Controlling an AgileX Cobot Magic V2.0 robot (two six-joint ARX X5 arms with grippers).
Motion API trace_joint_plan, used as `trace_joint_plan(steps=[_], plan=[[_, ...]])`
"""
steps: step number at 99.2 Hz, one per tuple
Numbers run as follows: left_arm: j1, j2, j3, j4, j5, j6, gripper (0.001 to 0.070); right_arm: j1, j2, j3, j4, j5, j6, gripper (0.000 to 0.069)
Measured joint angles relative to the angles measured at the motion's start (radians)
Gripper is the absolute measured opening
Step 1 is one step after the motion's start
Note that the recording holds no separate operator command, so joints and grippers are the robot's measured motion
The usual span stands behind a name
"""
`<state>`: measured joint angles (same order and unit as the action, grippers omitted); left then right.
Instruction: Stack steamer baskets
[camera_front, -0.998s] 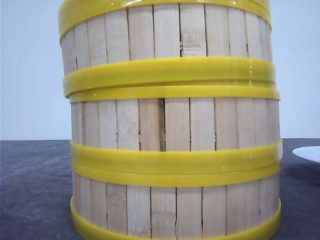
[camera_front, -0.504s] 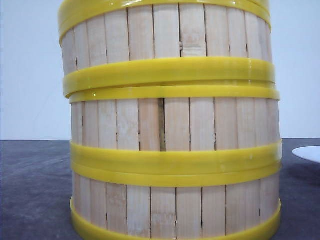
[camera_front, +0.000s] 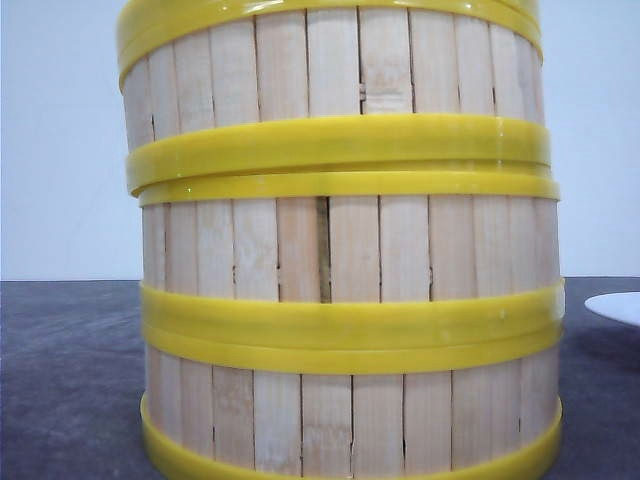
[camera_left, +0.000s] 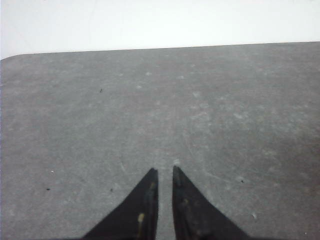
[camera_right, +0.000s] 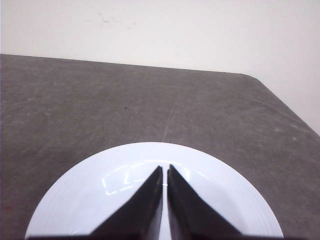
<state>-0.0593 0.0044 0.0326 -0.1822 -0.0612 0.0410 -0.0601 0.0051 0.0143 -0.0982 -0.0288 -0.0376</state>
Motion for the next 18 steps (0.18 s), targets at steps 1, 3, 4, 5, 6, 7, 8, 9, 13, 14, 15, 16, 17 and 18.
trace_joint_plan(steps=[1,3,4,5,6,7,8,9,13,14,15,16,17,18], plan=[[0.0,0.0,0.0,0.0,0.0,0.0,0.0026,0.0,0.0,0.0,0.0,0.0,0.0,0.0011],[0.0,0.0,0.0,0.0,0.0,0.0,0.0026,0.0,0.0,0.0,0.0,0.0,0.0,0.0011],[0.0,0.0,0.0,0.0,0.0,0.0,0.0026,0.0,0.0,0.0,0.0,0.0,0.0,0.0011],[0.0,0.0,0.0,0.0,0.0,0.0,0.0026,0.0,0.0,0.0,0.0,0.0,0.0,0.0011],[0.0,0.0,0.0,0.0,0.0,0.0,0.0026,0.0,0.0,0.0,0.0,0.0,0.0,0.0011],[0.0,0.0,0.0,0.0,0.0,0.0,0.0026,0.0,0.0,0.0,0.0,0.0,0.0,0.0011],[0.0,0.0,0.0,0.0,0.0,0.0,0.0026,0.0,0.0,0.0,0.0,0.0,0.0,0.0011],[0.0,0.0,0.0,0.0,0.0,0.0,0.0026,0.0,0.0,0.0,0.0,0.0,0.0,0.0011],[0.0,0.0,0.0,0.0,0.0,0.0,0.0026,0.0,0.0,0.0,0.0,0.0,0.0,0.0011],[0.0,0.0,0.0,0.0,0.0,0.0,0.0026,0.0,0.0,0.0,0.0,0.0,0.0,0.0011],[0.0,0.0,0.0,0.0,0.0,0.0,0.0026,0.0,0.0,0.0,0.0,0.0,0.0,0.0011],[0.0,0.0,0.0,0.0,0.0,0.0,0.0026,0.0,0.0,0.0,0.0,0.0,0.0,0.0011],[0.0,0.0,0.0,0.0,0.0,0.0,0.0026,0.0,0.0,0.0,0.0,0.0,0.0,0.0011],[0.0,0.0,0.0,0.0,0.0,0.0,0.0026,0.0,0.0,0.0,0.0,0.0,0.0,0.0011]])
